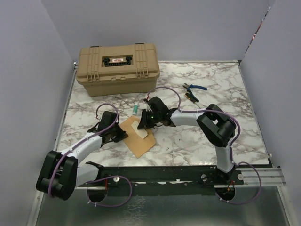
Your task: Place the letter into the envelope and seal it
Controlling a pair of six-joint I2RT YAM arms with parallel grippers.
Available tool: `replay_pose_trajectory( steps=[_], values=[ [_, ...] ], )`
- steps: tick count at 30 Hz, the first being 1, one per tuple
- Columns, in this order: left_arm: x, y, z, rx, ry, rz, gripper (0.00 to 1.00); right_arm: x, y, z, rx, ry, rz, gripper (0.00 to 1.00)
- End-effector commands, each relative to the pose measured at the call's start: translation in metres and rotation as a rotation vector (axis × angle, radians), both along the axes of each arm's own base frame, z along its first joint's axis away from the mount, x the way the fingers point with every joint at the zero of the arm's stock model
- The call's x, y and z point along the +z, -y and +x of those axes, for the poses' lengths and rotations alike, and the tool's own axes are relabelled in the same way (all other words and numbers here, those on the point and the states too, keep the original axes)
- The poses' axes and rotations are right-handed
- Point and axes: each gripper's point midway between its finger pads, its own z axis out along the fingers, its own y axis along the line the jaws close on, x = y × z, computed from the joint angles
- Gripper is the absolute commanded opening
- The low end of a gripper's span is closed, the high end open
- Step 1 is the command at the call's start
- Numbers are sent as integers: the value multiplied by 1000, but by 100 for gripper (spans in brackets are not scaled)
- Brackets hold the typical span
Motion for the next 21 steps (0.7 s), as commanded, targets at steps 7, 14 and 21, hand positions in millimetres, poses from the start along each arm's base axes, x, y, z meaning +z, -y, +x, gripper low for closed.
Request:
replay_pose_trajectory(
  steps=[7,14,21],
  values=[
    [31,-14,-5,17,35,55,31,24,28,2,23,109,-132,46],
    [9,-17,-18,-39,-53,105,52,5,31,5,24,46,-245,49],
    [-9,-15,-25,-115,-113,123,52,-13,34,-5,15,-11,-311,51]
  ],
)
